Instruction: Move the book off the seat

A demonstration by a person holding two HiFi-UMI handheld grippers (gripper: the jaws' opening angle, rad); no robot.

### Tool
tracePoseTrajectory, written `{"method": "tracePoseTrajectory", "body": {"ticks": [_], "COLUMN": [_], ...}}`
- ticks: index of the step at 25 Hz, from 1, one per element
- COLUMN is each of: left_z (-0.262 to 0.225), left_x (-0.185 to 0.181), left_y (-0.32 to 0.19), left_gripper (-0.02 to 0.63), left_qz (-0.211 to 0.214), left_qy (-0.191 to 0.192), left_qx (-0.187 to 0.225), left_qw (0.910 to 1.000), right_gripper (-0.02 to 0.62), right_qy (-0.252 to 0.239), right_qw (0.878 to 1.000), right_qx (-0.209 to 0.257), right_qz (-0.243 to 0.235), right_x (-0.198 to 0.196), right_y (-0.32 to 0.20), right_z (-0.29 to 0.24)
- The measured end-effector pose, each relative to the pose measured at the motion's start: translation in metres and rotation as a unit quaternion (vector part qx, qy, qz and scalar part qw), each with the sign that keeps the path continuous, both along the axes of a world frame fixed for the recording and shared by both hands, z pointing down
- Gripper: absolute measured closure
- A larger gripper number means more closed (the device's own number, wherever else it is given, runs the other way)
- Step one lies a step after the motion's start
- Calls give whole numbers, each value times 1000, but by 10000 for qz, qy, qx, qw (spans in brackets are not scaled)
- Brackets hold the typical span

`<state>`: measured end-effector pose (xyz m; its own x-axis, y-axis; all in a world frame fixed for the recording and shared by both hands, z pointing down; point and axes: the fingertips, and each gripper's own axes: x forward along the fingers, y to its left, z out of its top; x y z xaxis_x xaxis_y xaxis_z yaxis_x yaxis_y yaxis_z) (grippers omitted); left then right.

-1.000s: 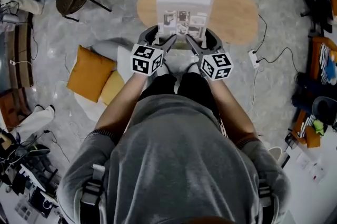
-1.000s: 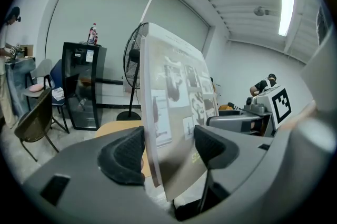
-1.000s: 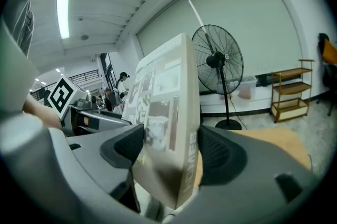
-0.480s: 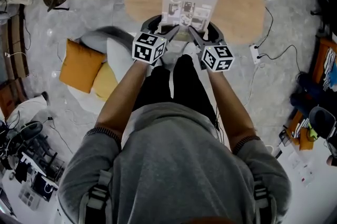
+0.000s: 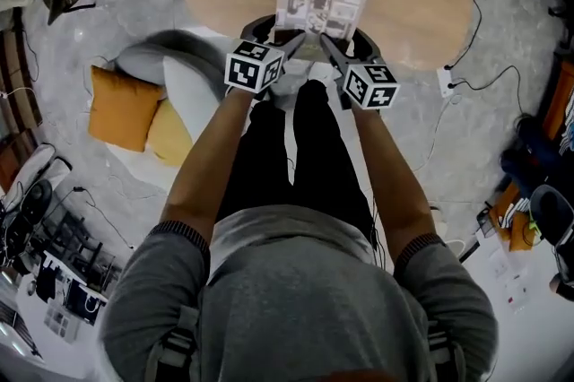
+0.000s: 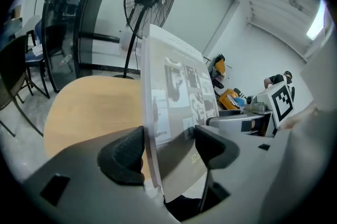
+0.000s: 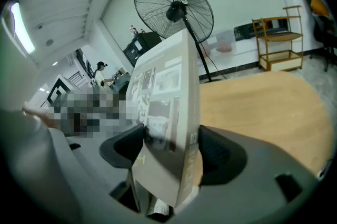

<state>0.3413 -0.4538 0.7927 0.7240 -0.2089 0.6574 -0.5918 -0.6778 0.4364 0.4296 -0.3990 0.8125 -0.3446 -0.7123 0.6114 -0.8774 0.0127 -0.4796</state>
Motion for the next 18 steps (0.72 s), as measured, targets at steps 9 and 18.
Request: {"method": "tracePoseTrajectory", "body": {"ticks": [9,18], "left_z": [108,171], "left_x": [5,12], "left_y": [5,0], "left_gripper": [284,284], "left_qz": [-74,-101], "left_qy": [-278,-530], "left_qx": [-643,-1086], "left_qw": [9975,9926], "right_gripper": [259,258], "right_qy": [-252,-518], "right_qw": [9970,9890], "right_qx": [-727,-1388], "right_qz": [58,48], "right_x": [6,12], "right_y": [2,-3], "right_z": [102,164]}}
